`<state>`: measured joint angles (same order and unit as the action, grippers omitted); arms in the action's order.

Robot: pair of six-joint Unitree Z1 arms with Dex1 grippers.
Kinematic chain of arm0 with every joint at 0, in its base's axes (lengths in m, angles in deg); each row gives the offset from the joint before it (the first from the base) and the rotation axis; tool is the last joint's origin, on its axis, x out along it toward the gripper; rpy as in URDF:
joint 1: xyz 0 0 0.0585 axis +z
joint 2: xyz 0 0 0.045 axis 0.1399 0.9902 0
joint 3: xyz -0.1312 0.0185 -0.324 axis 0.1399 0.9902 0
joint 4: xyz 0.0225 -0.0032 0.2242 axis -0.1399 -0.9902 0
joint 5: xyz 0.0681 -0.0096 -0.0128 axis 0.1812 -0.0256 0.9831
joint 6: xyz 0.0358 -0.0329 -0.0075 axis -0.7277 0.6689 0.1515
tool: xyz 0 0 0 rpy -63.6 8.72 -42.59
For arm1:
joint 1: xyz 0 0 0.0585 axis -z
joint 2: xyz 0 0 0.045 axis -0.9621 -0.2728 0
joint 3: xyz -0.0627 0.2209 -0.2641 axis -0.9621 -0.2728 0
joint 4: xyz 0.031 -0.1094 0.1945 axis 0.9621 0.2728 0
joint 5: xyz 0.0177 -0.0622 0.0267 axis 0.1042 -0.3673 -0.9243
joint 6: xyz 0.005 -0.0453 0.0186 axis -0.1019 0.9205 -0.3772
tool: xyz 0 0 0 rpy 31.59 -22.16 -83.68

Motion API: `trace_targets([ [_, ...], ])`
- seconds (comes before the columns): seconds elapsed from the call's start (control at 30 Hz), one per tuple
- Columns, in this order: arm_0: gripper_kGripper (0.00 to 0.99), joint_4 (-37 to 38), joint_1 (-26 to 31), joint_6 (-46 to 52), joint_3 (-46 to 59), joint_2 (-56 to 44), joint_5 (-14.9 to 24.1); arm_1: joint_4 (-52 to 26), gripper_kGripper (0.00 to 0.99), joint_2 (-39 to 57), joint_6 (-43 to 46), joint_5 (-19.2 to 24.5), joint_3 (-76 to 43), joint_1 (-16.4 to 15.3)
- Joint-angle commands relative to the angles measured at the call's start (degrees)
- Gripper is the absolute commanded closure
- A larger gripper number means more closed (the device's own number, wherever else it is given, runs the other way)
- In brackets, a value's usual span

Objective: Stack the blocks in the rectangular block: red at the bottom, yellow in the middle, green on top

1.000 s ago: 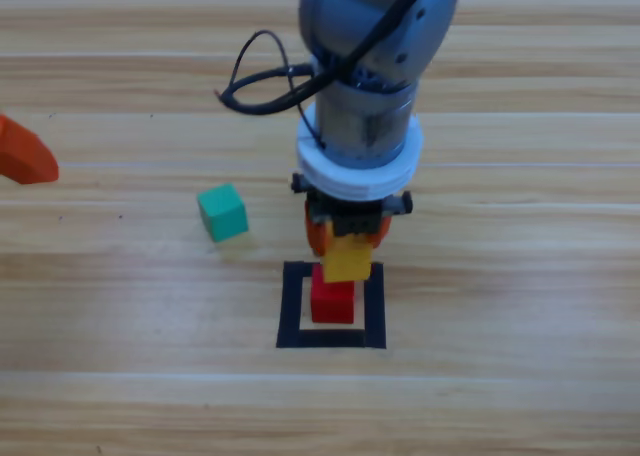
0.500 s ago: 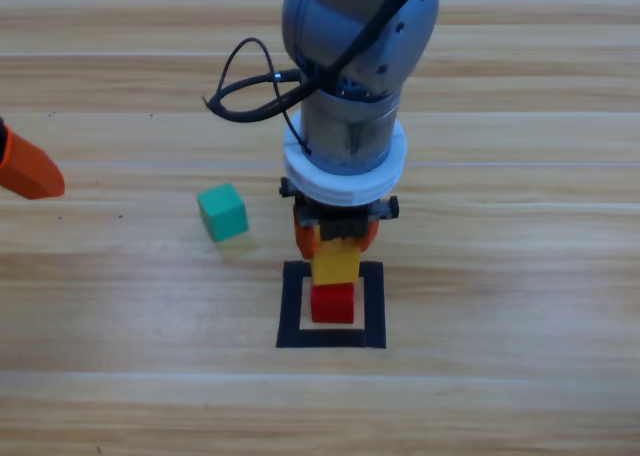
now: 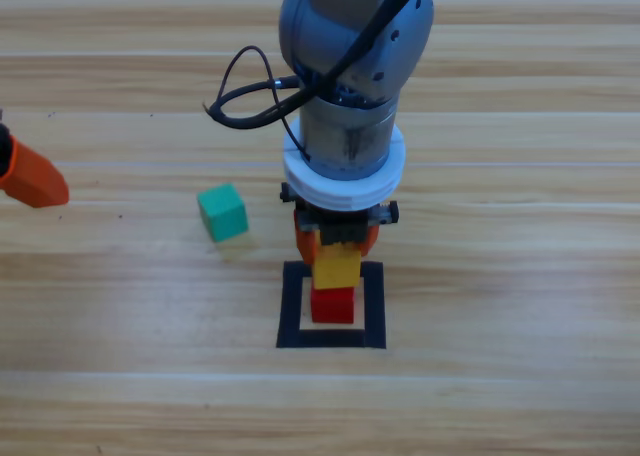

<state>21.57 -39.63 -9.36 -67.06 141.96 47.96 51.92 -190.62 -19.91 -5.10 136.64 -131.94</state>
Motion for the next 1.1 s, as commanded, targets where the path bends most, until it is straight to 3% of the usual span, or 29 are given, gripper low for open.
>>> trace_targets([
  [0.03, 0.016, 1.4, 0.9, -0.2, 1.8, -0.3, -0.4, 0.9, 0.961, -3.3, -0.6, 0.8, 0.4, -2.3],
  [0.57, 0.014, 1.8, 0.9, -0.3, 2.8, -0.3, -0.3, 1.1, 0.959, -3.7, -1.0, 0.9, 0.4, -2.4],
  [0.63, 0.014, 1.9, 0.9, -0.3, 3.1, -0.3, -0.3, 1.3, 0.926, -3.7, -1.1, 1.0, 0.4, -2.4],
  [0.77, 0.014, 2.2, 0.9, -0.2, 3.4, -0.3, -0.3, 1.3, 0.562, -3.7, -1.2, 1.3, 0.4, -2.5],
  [0.8, 0.014, 2.2, 0.9, -0.2, 3.4, -0.3, -0.4, 1.3, 0.266, -3.7, -1.2, 1.5, 0.3, -2.5],
  [0.83, 0.016, 2.2, 0.9, -0.2, 3.4, -0.3, -0.4, 1.4, 0.077, -3.7, -1.2, 1.7, 0.3, -2.5],
  [0.87, 0.016, 2.2, 0.9, -0.2, 3.4, -0.3, -0.4, 1.9, 0.005, -3.8, -1.5, 2.0, 0.3, -2.5],
  [1.1, 0.016, 2.2, 0.9, -0.2, 3.7, -0.3, -0.3, 2.0, 0.0, -2.9, -1.3, 2.4, 1.1, -2.6],
])
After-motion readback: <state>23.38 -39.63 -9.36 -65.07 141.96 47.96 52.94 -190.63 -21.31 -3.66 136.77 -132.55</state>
